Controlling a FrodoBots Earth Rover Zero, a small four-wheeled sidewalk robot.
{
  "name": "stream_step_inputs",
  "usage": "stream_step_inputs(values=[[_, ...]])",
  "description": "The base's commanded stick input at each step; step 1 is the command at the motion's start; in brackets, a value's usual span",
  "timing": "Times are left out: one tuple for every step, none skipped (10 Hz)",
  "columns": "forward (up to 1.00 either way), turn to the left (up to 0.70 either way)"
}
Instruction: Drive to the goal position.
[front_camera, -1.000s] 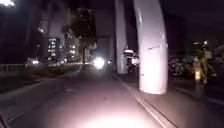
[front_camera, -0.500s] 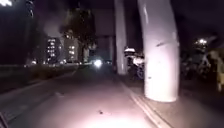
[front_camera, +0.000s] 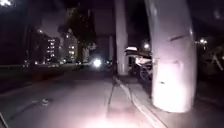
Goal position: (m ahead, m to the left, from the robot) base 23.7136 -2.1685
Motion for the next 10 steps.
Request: stream_step_inputs(values=[[0.7,0.0],[0.7,0.0],[0.7,0.0],[0.7,0.0],[0.7,0.0],[0.7,0.0],[0.7,0.0],[0.7,0.0],[0.7,0.0],[0.7,0.0]])
